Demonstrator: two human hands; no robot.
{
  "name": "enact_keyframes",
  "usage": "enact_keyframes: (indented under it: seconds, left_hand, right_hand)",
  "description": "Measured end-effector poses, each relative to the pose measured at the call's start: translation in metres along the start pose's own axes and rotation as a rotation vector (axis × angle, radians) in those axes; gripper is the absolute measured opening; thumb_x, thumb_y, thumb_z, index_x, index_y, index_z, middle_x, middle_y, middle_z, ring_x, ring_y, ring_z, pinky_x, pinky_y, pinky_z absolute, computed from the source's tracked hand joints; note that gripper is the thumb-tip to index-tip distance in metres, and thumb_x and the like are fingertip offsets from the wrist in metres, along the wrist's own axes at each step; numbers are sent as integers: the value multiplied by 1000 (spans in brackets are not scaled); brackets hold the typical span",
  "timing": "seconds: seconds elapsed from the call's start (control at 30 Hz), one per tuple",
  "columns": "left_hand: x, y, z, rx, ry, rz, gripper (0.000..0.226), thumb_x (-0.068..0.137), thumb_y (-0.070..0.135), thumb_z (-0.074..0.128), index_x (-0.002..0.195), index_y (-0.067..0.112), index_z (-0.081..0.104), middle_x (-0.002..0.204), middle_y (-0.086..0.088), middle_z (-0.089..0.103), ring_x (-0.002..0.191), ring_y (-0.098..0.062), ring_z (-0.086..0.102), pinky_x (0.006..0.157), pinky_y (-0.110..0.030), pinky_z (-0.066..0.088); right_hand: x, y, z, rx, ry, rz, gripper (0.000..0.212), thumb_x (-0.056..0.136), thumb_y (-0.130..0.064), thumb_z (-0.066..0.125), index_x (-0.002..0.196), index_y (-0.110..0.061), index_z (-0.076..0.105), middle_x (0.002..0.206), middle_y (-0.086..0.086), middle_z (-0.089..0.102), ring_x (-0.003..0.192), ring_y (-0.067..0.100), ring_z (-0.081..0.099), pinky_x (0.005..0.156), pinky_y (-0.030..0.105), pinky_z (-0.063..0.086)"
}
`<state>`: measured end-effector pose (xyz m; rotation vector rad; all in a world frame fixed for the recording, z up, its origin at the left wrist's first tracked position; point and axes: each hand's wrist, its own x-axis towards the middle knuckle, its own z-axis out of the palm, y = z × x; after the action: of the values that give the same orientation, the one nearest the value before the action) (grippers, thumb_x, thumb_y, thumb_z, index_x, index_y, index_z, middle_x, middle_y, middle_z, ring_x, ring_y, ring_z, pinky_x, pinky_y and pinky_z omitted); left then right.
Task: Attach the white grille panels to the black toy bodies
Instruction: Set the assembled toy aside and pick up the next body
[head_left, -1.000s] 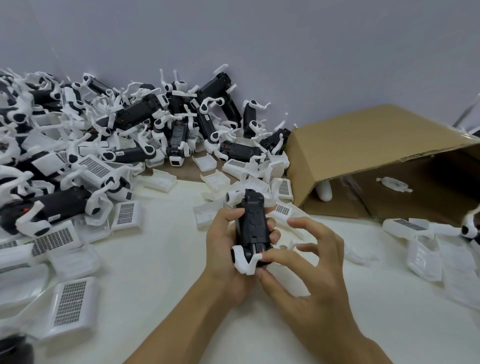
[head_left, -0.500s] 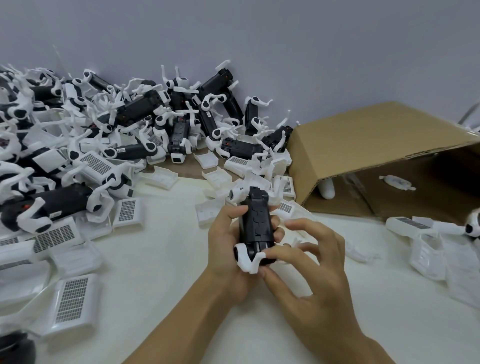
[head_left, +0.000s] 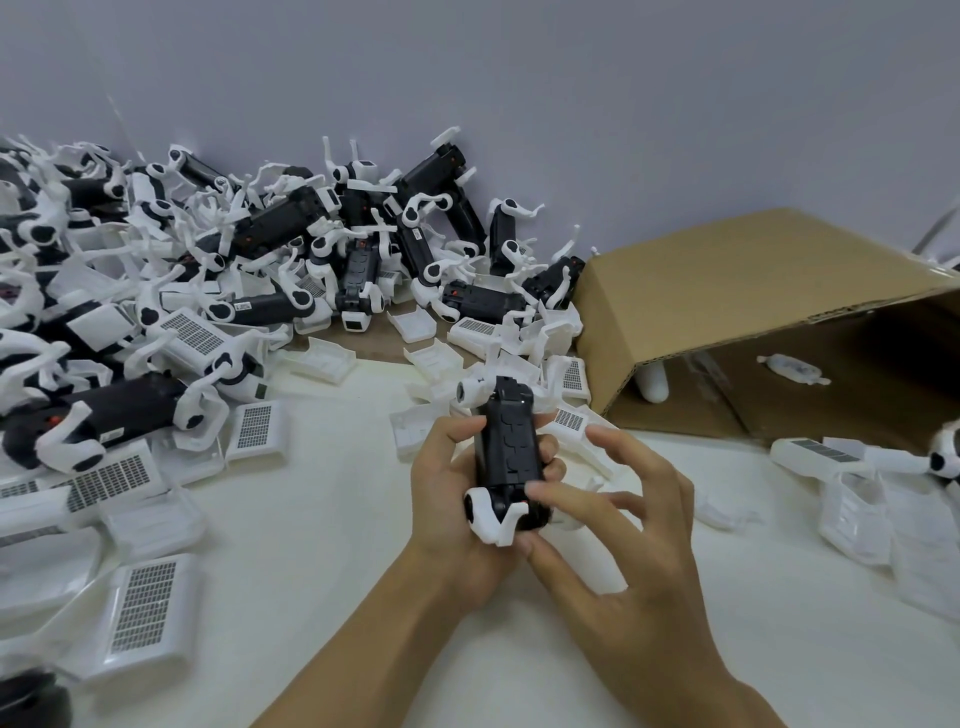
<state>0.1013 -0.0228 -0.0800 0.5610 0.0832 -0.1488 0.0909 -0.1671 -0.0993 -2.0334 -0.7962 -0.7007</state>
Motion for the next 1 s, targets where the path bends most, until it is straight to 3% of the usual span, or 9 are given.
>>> enact_keyframes:
  seconds: [0.17,0.33,0.5,0.6,0.73,0.83,0.9,0.97,1.0]
  left_hand:
    - [0,0,1,20,-7,-8,65,77,37,54,126,-5,62,85,-12,57,72,-22,55,65,-30,48]
    - [1,-1,0,-32,-37,1,59,72,36,59,116,-4,66,84,-13,57,70,-23,55,57,-28,51]
    - [2,-1,-2,-10,-15,-3,55,74,35,56,110,-4,70,85,-14,59,71,-23,56,62,-29,49]
    - [3,-2,-1,4,42,22,49,77,33,54,108,-3,68,88,-15,62,70,-23,58,67,-32,48]
    - [6,-5,4,297,116,194,31,76,31,74,95,6,72,82,-6,69,67,-15,64,61,-26,52]
    - [5,-11,0,620,121,385,41,70,39,83,108,31,70,101,0,75,93,-19,72,80,-30,58]
    - [2,-10,1,820,116,409,36,69,56,76,103,46,70,101,6,73,98,-19,70,82,-28,58]
    - [-1,-5,4,906,122,377,41,77,70,53,103,47,74,95,18,67,96,-14,64,87,-26,53]
    - [0,-3,2,950,140,419,43,82,68,46,102,43,76,94,23,64,97,-7,60,89,-21,47]
  right_hand:
    - [1,1,0,9,-8,-43,17,82,-28,77,99,-26,78,134,1,52,125,19,44,92,25,45]
    - [-1,0,1,46,29,-37,10,84,-33,71,89,-27,77,130,-2,52,122,20,47,88,28,47]
    - [0,-3,1,29,5,15,19,80,-34,78,97,-39,71,140,1,50,128,20,44,88,33,49]
    - [1,-4,-2,87,3,89,19,84,-35,70,101,-43,70,141,-5,50,130,15,46,96,22,44]
    - [9,2,-11,498,85,447,35,89,-20,49,115,-31,69,128,-16,62,120,6,59,90,10,45]
    - [15,4,-13,700,-57,599,32,100,-37,46,115,-27,74,114,-3,75,103,12,72,78,18,55]
    - [15,2,-11,722,-154,634,30,93,-47,63,112,-27,75,107,-4,78,99,9,74,76,16,56]
    - [14,1,-9,709,-141,675,39,79,-50,78,109,-25,74,104,-6,79,100,10,74,81,17,56]
    - [14,2,-9,721,-107,695,38,74,-46,79,106,-24,75,102,-5,79,99,11,74,82,17,56]
